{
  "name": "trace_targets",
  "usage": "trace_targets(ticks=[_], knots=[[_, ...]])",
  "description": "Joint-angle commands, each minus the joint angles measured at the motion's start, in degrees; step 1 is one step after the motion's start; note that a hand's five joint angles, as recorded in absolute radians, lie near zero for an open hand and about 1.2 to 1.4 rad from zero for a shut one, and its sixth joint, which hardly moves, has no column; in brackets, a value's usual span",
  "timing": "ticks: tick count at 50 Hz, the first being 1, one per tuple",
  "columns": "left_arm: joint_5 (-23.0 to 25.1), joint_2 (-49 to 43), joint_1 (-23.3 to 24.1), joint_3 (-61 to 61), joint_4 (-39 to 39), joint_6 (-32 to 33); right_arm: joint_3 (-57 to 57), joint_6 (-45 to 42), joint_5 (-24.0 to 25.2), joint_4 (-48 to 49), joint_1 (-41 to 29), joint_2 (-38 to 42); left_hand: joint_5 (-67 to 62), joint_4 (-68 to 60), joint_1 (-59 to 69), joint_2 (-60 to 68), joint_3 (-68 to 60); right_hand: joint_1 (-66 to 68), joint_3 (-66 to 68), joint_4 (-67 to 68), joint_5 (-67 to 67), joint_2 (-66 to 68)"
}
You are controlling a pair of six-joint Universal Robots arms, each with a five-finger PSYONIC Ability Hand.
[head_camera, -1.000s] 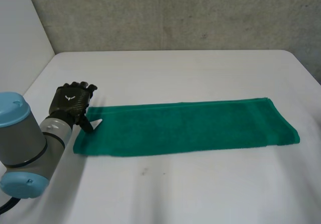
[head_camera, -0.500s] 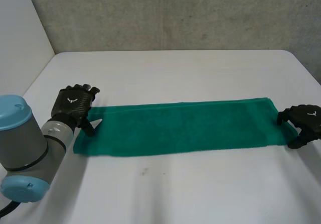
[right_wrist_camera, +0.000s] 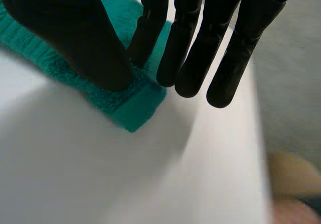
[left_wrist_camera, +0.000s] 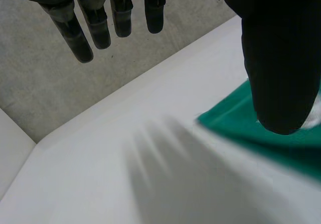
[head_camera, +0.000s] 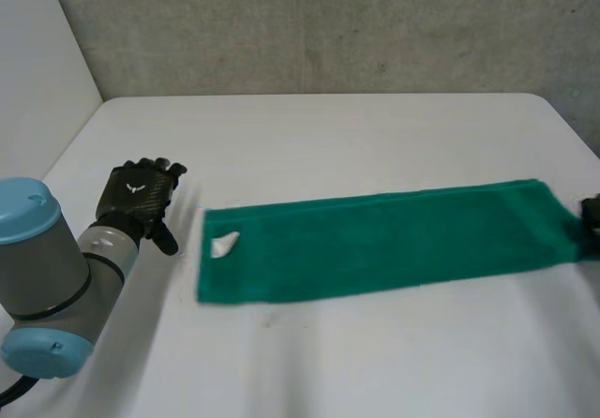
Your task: Fold the towel.
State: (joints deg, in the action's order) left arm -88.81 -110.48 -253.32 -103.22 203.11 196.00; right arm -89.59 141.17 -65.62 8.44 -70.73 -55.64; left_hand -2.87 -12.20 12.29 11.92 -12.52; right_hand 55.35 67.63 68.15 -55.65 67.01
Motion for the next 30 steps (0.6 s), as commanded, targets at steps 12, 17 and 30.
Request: trace_targets(ticks=[12, 17, 30], knots=[[-0.31, 2.02, 0.1, -0.05, -0.09, -0.09, 3.63, 8.41, -0.13, 0.43, -18.26, -11.67, 2.82, 2.15, -2.24, -1.87, 2.48, 24.65, 12.37, 11.85, -14.35, 12.99], [-0.4, 4.13, 0.37, -0.05, -0.17, -0.09, 3.1, 10.53, 3.03, 0.79, -31.73, -12.38, 2.82, 2.15, -2.24, -1.87, 2.48, 24.65, 12.37, 11.85, -14.35, 12.99], [-0.66, 5.01, 5.2, 0.83, -0.44, -0.88, 4.15, 10.18, 7.44, 5.45, -55.56, -0.88, 2.82, 2.15, -2.24, -1.87, 2.48, 24.65, 12.37, 11.85, -14.35, 12.99]])
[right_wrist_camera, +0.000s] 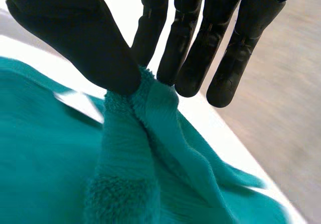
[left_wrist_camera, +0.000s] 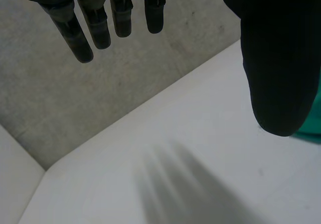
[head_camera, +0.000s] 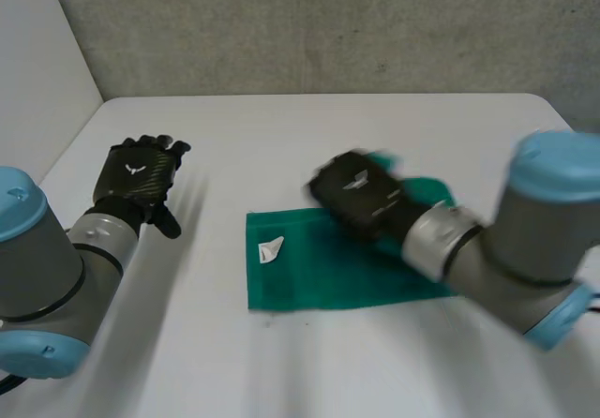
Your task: Fold the towel.
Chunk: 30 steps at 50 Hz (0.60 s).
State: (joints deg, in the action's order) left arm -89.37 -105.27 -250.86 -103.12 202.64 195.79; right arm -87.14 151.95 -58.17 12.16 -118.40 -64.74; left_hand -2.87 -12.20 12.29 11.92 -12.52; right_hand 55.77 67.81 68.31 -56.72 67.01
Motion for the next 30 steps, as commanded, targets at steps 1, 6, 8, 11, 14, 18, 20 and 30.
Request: trace_targets(ticks=[1, 6, 8, 11, 14, 18, 20, 30], knots=[[-0.1, -0.2, 3.18, 0.82, -0.06, -0.93, 2.67, -0.52, -0.02, 1.46, -8.85, 9.79, 2.82, 2.15, -2.24, -1.87, 2.48, 24.23, 12.19, 11.69, -13.28, 12.99], [-0.1, -1.16, 6.95, 2.74, 0.12, -3.3, 1.89, 0.45, -1.42, 0.32, -8.16, 9.46, 2.65, 1.99, -2.07, -1.71, 2.31, -27.73, -39.77, -40.28, 38.69, -38.97], [-0.01, -1.86, 8.54, 3.72, 0.21, -4.09, 1.54, 0.62, -2.21, 0.23, -7.99, 8.76, 2.48, 1.82, -1.91, -1.54, 2.14, -36.84, -48.88, -49.39, 47.8, -48.09], [-0.1, -3.62, 11.79, 6.7, 0.21, -5.76, 0.04, 1.68, -5.82, 0.14, -5.7, 4.8, 1.98, 1.31, -1.4, -1.03, 1.64, -45.77, -57.81, -58.31, 56.72, -57.01], [-0.1, -6.33, 15.04, 10.12, 0.12, -8.04, -4.43, 4.14, -11.0, 0.05, 2.63, -1.87, 1.64, 0.98, -1.06, -0.7, 1.3, -45.77, -57.81, -58.31, 56.72, -57.01], [0.07, -11.16, 19.43, 14.78, -0.23, -10.07, -9.97, 4.41, -11.97, 0.14, 8.0, -4.69, 1.47, 0.81, -0.89, -0.53, 1.13, -45.77, -57.81, -58.31, 56.72, -57.01], [0.07, -13.46, 20.85, 16.54, -0.67, -10.16, -13.74, 4.23, -11.97, 0.23, 10.37, -5.4, 1.47, 0.81, -0.89, -0.53, 1.13, -45.77, -57.81, -58.31, 56.72, -57.01], [-7.3, -23.92, 22.09, 22.44, -9.72, -9.46, -17.98, -0.25, -13.02, 1.02, 19.26, -1.54, 1.31, 0.64, -0.73, -0.36, 0.96, -25.39, -37.43, -37.93, 36.34, -36.63]])
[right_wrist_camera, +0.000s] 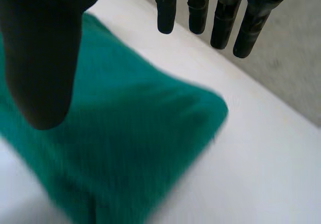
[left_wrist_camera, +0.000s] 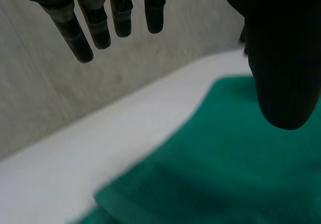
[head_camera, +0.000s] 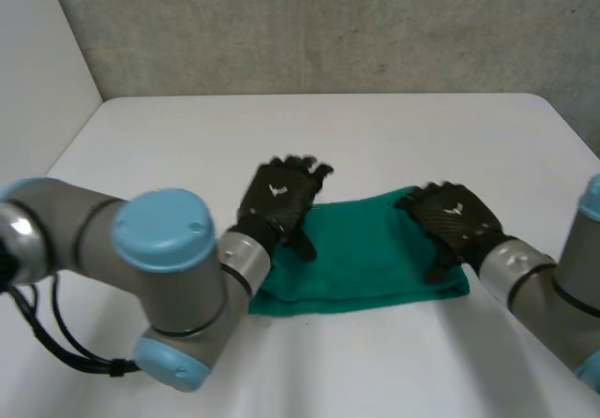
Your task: Fold the towel.
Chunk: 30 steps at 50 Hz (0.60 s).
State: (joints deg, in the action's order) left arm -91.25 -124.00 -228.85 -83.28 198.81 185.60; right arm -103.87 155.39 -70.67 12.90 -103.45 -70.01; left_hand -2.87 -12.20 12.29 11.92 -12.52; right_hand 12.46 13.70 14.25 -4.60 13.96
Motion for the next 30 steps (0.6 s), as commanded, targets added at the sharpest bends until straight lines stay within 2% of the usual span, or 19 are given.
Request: trace_targets(ticks=[1, 2, 3, 5, 9, 12, 16, 17, 22, 25, 30], knots=[[-7.08, -5.73, -0.02, 2.6, -7.37, 1.16, -1.07, -4.39, -0.61, 0.2, 4.66, 4.53, 1.31, 0.64, -0.73, -0.36, 0.96, 25.64, 24.4, 23.85, -23.5, 24.13], [-7.8, -5.91, -0.02, 2.42, -8.0, 1.43, -0.9, -5.09, -0.53, 0.28, 4.92, 5.06, 1.47, 0.81, -0.89, -0.53, 1.13, 35.71, 34.47, 33.92, -33.57, 34.2], [-8.5, -5.99, -0.11, 2.25, -8.53, 1.6, -0.9, -5.1, -0.53, 0.28, 4.93, 5.06, 1.47, 0.81, -0.89, -0.53, 1.13, 35.81, 34.57, 34.02, -33.67, 34.3], [-10.26, -5.82, -0.37, 1.37, -9.67, 1.52, -0.37, -7.46, -0.61, 0.2, 5.45, 6.29, 1.64, 0.98, -1.06, -0.7, 1.3, 67.4, 66.16, 65.61, -65.26, 65.9], [-11.32, -4.6, -0.63, -0.82, -10.2, 1.25, 0.69, -8.26, -1.14, 0.28, 5.28, 6.2, 1.81, 1.14, -1.23, -0.86, 1.47, 67.54, 66.3, 65.75, -65.4, 66.04], [-11.23, -0.2, -0.72, -4.25, -10.11, 0.9, 2.27, -7.65, -3.16, 0.11, 4.57, 6.2, 1.98, 1.31, -1.4, -1.03, 1.64, 67.54, 66.3, 65.75, -65.4, 66.04], [-11.23, 3.32, -0.81, -6.45, -9.59, 0.81, 6.74, -4.84, -5.71, -0.15, -4.54, 6.2, 2.31, 1.65, -1.74, -1.37, 1.97, 67.54, 66.3, 65.75, -65.4, 66.04], [-11.32, 6.98, -0.81, -7.85, -9.5, 0.73, 7.36, -4.58, -5.71, -0.16, -5.78, 6.2, 2.65, 1.98, -2.07, -1.7, 2.31, 67.54, 66.3, 65.75, -65.4, 66.04], [-11.5, 11.22, -2.83, -10.32, -9.41, 0.64, 10.61, -2.91, -4.48, -0.16, -13.16, 5.94, 2.65, 1.99, -2.07, -1.71, 2.31, 67.54, 66.3, 65.75, -65.4, 66.04], [-11.58, 14.21, -4.67, -11.81, -9.5, 0.64, 13.16, -2.55, -3.34, 0.46, -20.37, 6.2, 2.65, 1.99, -2.07, -1.71, 2.31, 67.54, 66.3, 65.75, -65.4, 66.04], [-11.58, 17.2, -7.22, -13.66, -9.5, 0.64, 15.71, -2.38, 1.05, 0.29, -27.23, 8.74, 2.65, 1.99, -2.07, -1.71, 2.31, 67.54, 66.3, 65.75, -65.4, 66.04]])
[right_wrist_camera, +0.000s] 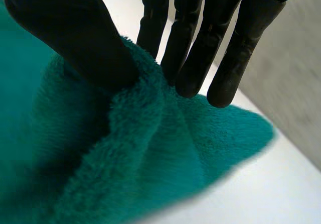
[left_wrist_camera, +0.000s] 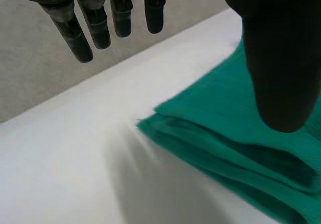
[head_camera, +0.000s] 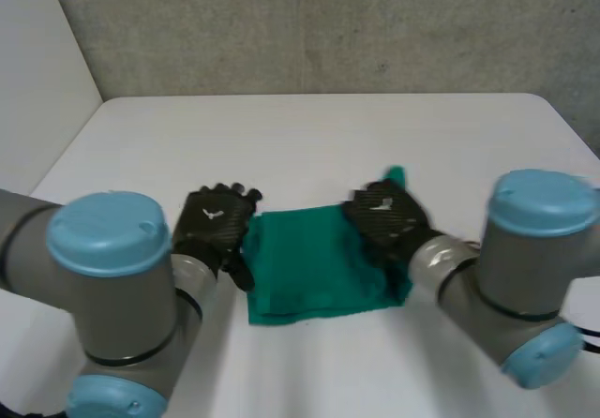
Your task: Fold the towel.
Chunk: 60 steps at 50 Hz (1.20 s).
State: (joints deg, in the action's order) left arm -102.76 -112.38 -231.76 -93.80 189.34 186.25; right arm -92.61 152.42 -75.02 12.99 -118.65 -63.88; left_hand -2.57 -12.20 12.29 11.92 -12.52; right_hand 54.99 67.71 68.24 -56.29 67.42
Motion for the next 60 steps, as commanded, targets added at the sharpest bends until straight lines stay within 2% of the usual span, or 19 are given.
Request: trace_targets(ticks=[1, 5, 8, 9, 11, 12, 14, 17, 21, 22, 28, 31, 36, 37, 39, 47, 52, 56, 60], knots=[[-0.16, 6.55, -5.36, -3.67, -0.03, -0.09, 5.33, 0.6, 6.63, 0.11, -13.43, 5.32, 2.35, 1.99, -2.07, -1.71, 2.31, 25.01, 12.29, 11.76, -13.71, 12.58], [0.1, 7.88, -7.38, -4.63, -0.03, -0.79, 7.62, 0.86, 6.3, -0.77, -14.68, 9.64, 2.35, 1.99, -2.07, -1.71, 2.31, 25.01, 12.29, 11.76, -13.71, 12.58], [0.37, 7.88, -7.48, -4.81, -0.03, -1.5, 7.62, 2.7, 4.98, -0.33, -13.89, 9.39, 2.35, 1.99, -2.07, -1.71, 2.31, 25.01, 12.29, 11.76, -13.71, 12.58], [0.37, 7.79, -7.56, -4.81, -0.03, -1.68, 7.97, 4.97, 3.93, -0.42, -13.8, 8.69, 2.35, 1.99, -2.07, -1.71, 2.31, -1.07, -13.8, -14.33, 12.37, -13.51], [0.46, 7.79, -7.57, -4.38, 0.15, -2.2, 8.5, 7.44, 3.05, -0.86, -13.27, 7.64, 2.35, 1.99, -2.07, -1.71, 2.31, -30.31, -43.04, -43.56, 41.61, -42.74], [0.46, 7.53, -7.57, -4.03, 0.15, -2.47, 8.5, 8.5, 2.69, -0.95, -12.83, 6.94, 2.35, 1.99, -2.07, -1.71, 2.31, -38.93, -51.66, -52.18, 50.23, -51.36], [0.46, 7.0, -7.22, -2.97, 0.24, -3.51, 7.71, 11.57, 2.08, -1.21, -10.39, 4.31, 2.02, 1.65, -1.74, -1.37, 1.98, -44.99, -57.71, -58.24, 56.29, -57.42], [0.54, 5.51, -6.25, -0.95, 0.24, -5.01, 5.7, 15.09, 1.9, -1.38, -6.96, -0.43, 1.51, 1.15, -1.23, -0.87, 1.47, -44.99, -57.71, -58.24, 56.29, -57.42], [1.42, 3.57, -2.56, 1.95, 0.15, -7.74, 3.76, 19.92, 1.81, -1.56, -3.09, -4.13, 1.18, 0.81, -0.89, -0.53, 1.13, -44.99, -57.71, -58.24, 56.29, -57.42], [2.9, 2.53, -0.55, 3.87, -0.03, -9.48, 3.67, 20.81, 1.9, -1.74, -2.2, -4.32, 1.01, 0.64, -0.73, -0.36, 0.97, -44.99, -57.71, -58.24, 56.29, -57.42], [5.2, -3.54, 2.27, 8.28, -0.55, -11.96, 5.85, 22.49, 2.42, -7.18, 1.14, -3.62, 0.84, 0.47, -0.56, -0.19, 0.8, -44.99, -57.71, -58.24, 56.29, -57.42], [4.85, -8.54, 3.51, 10.65, -1.96, -12.14, 9.46, 22.49, 2.51, -10.43, 1.14, 2.51, 0.34, -0.03, -0.05, 0.31, 0.29, -44.99, -57.71, -58.24, 56.29, -57.42], [3.53, -12.42, 3.51, 11.97, -4.33, -11.96, 17.53, 21.44, 2.08, -17.54, 0.35, 14.03, 0.5, 0.13, -0.22, 0.14, 0.46, -44.99, -57.71, -58.24, 56.29, -57.42], [1.1, -14.6, 2.99, 12.58, -6.86, -11.53, 17.55, 21.43, 2.08, -17.56, 0.35, 14.05, 0.84, 0.47, -0.55, -0.19, 0.79, -44.99, -57.71, -58.24, 56.29, -57.42], [-0.33, -15.06, 2.54, 12.24, -8.28, -11.26, 19.91, 20.64, 1.9, -19.92, 0.27, 16.32, 1.01, 0.64, -0.73, -0.36, 0.96, -44.99, -57.71, -58.24, 56.29, -57.42], [-2.0, -14.27, -1.85, 9.52, -11.72, -9.07, 20.8, 16.78, 0.76, -20.72, 0.27, 16.86, 1.51, 1.14, -1.23, -0.86, 1.47, -44.99, -57.71, -58.24, 56.29, -57.42], [-1.65, -13.04, -2.12, 9.25, -11.8, -6.17, 20.8, 16.16, -1.0, -20.55, 0.27, 16.51, 2.01, 1.65, -1.73, -1.37, 1.97, -44.99, -57.71, -58.24, 56.29, -57.42], [-0.25, -9.36, -0.98, 10.3, -11.63, -5.54, 19.4, 16.68, -2.67, -18.18, 0.88, 10.81, 2.19, 1.82, -1.9, -1.54, 2.14, -44.99, -57.71, -58.24, 56.29, -57.42], [2.12, -3.12, -0.8, 13.37, -11.54, -5.63, 16.68, 17.82, -5.91, -12.91, 1.23, 0.18, 2.02, 1.65, -1.74, -1.37, 1.98, -44.99, -57.71, -58.24, 56.29, -57.42]])
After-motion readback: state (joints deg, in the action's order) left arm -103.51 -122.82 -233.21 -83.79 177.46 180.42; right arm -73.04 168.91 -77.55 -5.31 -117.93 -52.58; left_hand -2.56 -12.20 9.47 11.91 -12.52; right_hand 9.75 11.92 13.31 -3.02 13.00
